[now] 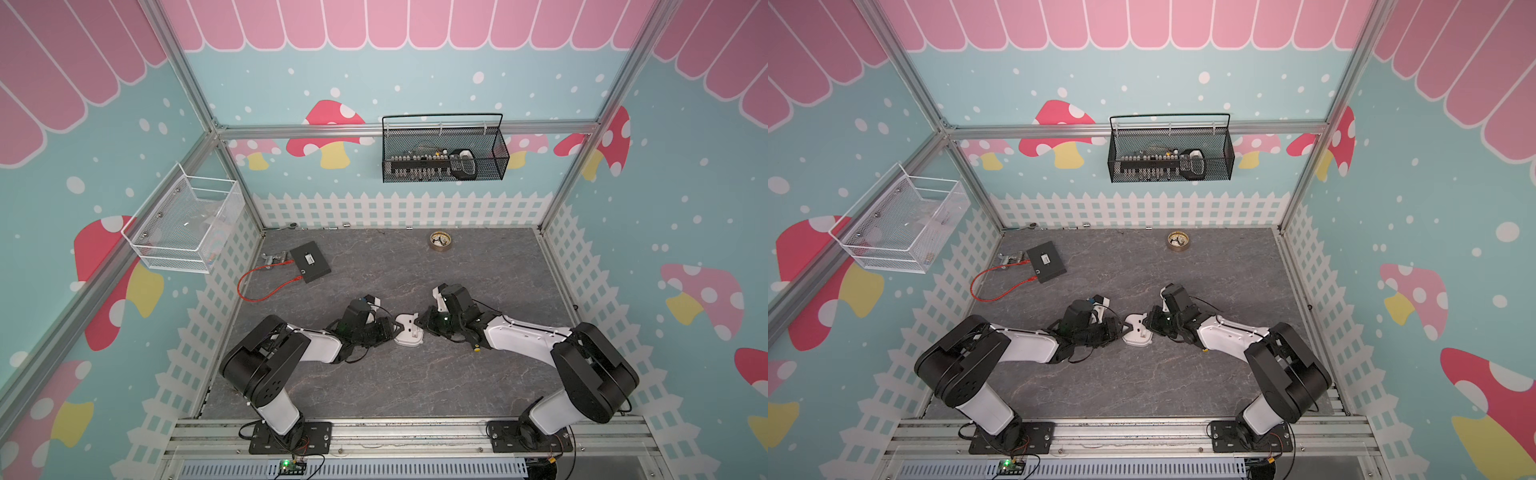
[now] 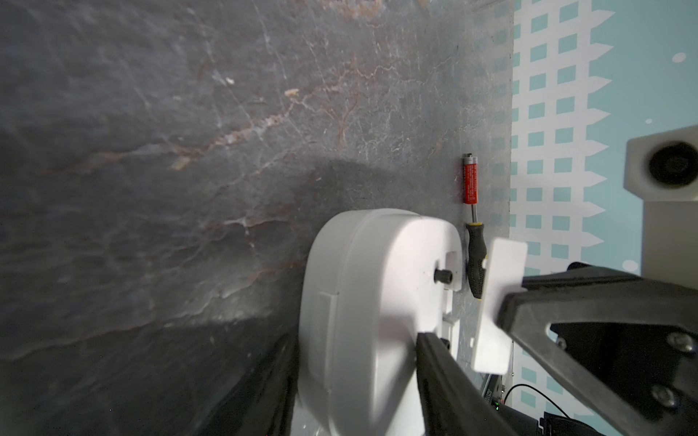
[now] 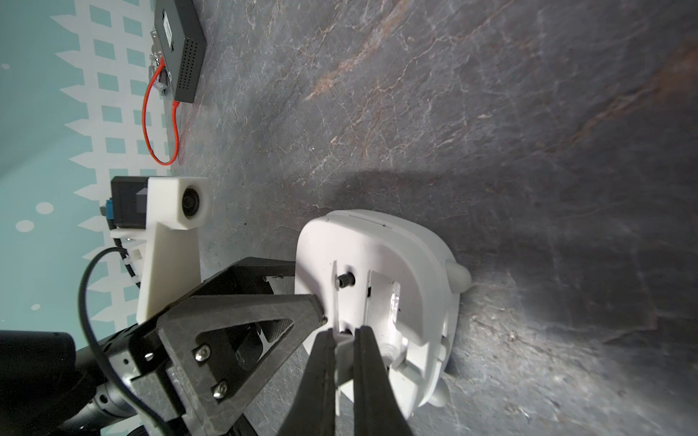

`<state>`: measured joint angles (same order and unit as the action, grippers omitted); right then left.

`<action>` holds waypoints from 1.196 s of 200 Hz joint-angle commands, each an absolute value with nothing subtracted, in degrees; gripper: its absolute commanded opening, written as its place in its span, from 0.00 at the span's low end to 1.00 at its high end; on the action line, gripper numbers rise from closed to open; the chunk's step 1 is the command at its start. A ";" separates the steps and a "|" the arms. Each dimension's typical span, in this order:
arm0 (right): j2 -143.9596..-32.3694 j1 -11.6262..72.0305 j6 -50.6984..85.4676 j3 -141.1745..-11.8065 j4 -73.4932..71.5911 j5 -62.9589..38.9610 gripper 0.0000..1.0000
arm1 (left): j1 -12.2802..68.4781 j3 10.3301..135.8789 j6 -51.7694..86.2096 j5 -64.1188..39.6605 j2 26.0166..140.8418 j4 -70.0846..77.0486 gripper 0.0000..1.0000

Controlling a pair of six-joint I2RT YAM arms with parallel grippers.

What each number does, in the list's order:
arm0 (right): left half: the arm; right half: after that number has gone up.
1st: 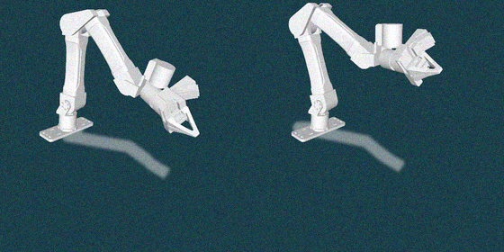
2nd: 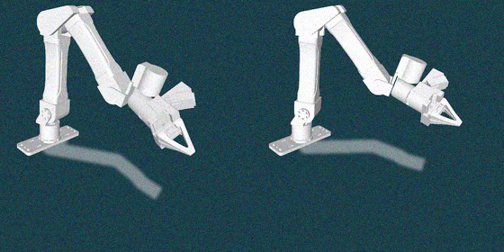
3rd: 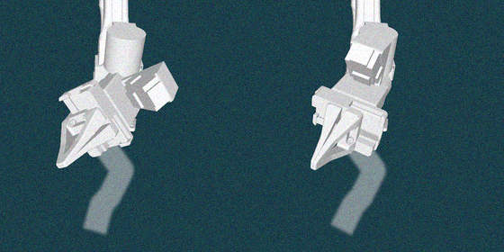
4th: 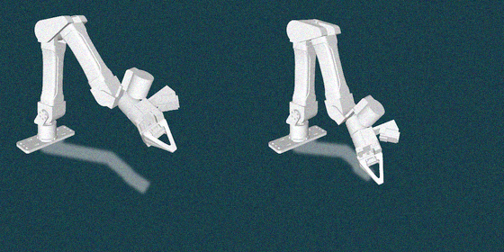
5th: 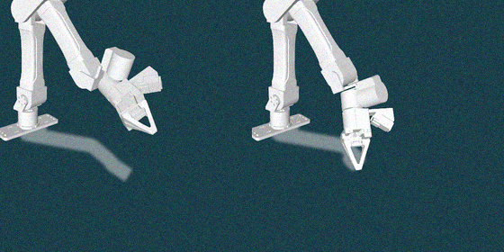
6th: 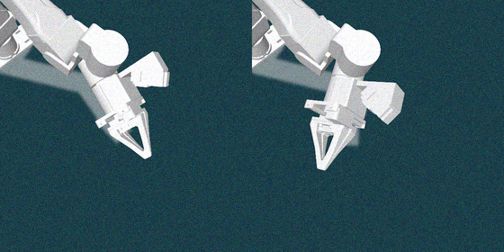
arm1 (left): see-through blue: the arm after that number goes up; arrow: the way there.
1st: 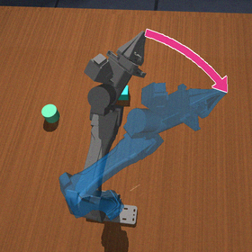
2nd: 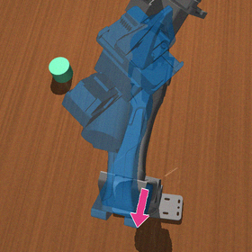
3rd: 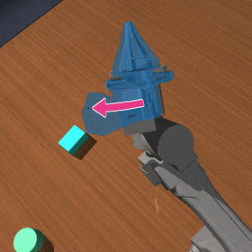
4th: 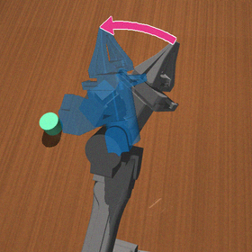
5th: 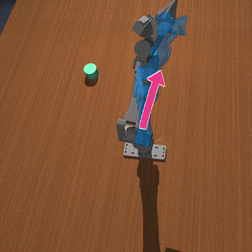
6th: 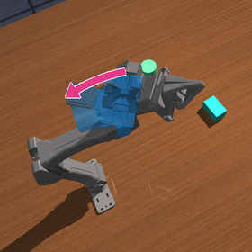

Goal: Remove the battery from the alarm
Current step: Install the cover on the alarm.

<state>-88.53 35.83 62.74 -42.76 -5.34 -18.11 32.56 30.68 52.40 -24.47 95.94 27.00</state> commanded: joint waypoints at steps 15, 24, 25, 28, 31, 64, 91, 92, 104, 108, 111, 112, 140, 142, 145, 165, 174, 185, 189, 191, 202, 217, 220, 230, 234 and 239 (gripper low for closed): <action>-86.89 36.89 64.11 -41.00 -3.53 -15.48 0.00 | 33.09 28.75 53.46 -22.74 96.40 23.33 0.55; -86.38 37.08 64.40 -40.55 -3.43 -14.96 0.00 | 33.07 28.58 53.53 -22.59 96.21 23.33 0.55; -86.34 37.08 64.41 -40.49 -3.43 -14.90 0.00 | 33.06 28.57 53.53 -22.59 96.22 23.36 0.55; -86.18 37.17 64.50 -40.39 -3.33 -14.76 0.00 | 33.08 28.57 53.53 -22.59 96.15 23.37 0.55; -86.05 37.24 64.61 -40.32 -3.33 -14.60 0.00 | 33.10 28.49 53.53 -22.59 96.11 23.42 0.55; -86.33 37.98 64.86 -39.92 -3.49 -14.02 0.00 | 33.11 28.43 53.61 -22.50 95.48 23.51 0.55; -87.35 38.49 66.34 -40.78 -3.95 -13.67 0.00 | 33.22 28.21 53.61 -22.29 95.32 23.81 0.55; -87.40 38.49 66.35 -40.78 -3.95 -13.65 0.00 | 33.22 28.21 53.66 -22.31 95.34 23.81 0.55; -87.79 38.58 66.60 -40.76 -4.19 -13.48 0.00 | 33.22 28.21 53.61 -22.40 95.30 23.81 0.55; -87.90 38.59 66.75 -40.70 -4.29 -13.45 0.00 | 33.21 28.15 53.61 -22.40 95.27 23.82 0.55; -87.94 38.63 66.78 -40.74 -4.34 -13.53 0.00 | 33.18 28.13 53.55 -22.41 95.23 23.80 0.55; -88.00 38.65 66.79 -40.76 -4.32 -13.57 0.00 | 33.20 28.13 53.54 -22.41 95.21 23.81 0.55; -88.46 38.91 67.07 -40.95 -4.63 -13.66 0.00 | 33.21 28.15 53.39 -22.32 95.27 24.05 0.55; -88.49 38.97 67.08 -41.02 -4.65 -13.65 0.00 | 33.22 28.13 53.49 -22.39 95.32 24.07 0.55; -88.64 38.94 67.06 -41.17 -4.58 -13.63 0.00 | 33.22 28.08 53.44 -22.42 95.32 24.13 0.55; -89.09 39.11 67.11 -41.58 -4.57 -13.44 0.00 | 33.31 28.04 53.53 -22.55 95.32 24.43 0.56; -89.28 39.16 67.02 -41.91 -4.58 -13.68 0.00 | 33.28 28.05 53.53 -22.49 95.36 24.45 0.56; -89.59 39.28 66.82 -42.39 -4.48 -13.60 0.00 | 33.24 28.04 53.53 -22.37 95.27 24.50 0.55; -89.69 39.29 66.84 -42.50 -4.44 -13.57 0.00 | 33.22 28.08 53.53 -22.41 95.19 24.51 0.55; -89.72 39.29 66.78 -42.59 -4.34 -13.54 0.00 | 33.29 28.05 53.53 -22.41 95.12 24.52 0.55; -89.75 39.37 66.59 -42.79 -4.38 -13.38 0.00 | 33.31 28.12 53.53 -22.43 95.18 24.52 0.55; -90.11 39.37 66.53 -42.99 -4.37 -13.42 0.00 | 33.30 28.04 53.57 -22.53 95.17 24.69 0.55; -90.18 39.37 66.47 -42.98 -4.47 -13.51 0.00 | 33.30 28.04 53.56 -22.50 95.12 24.62 0.55; -90.45 39.37 66.47 -43.14 -4.55 -13.74 0.00 | 33.25 28.04 53.62 -22.50 95.10 24.75 0.55; -90.51 39.42 66.41 -43.08 -4.73 -13.80 0.00 | 33.31 28.04 53.61 -22.54 95.07 24.73 0.55; -90.66 39.38 66.36 -43.14 -4.74 -13.90 0.00 | 33.29 28.04 53.62 -22.50 95.02 24.74 0.55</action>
<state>-89.30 38.48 66.70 -41.95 -4.62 -14.33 32.82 29.61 53.28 -23.77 95.22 27.99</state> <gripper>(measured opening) 0.099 0.553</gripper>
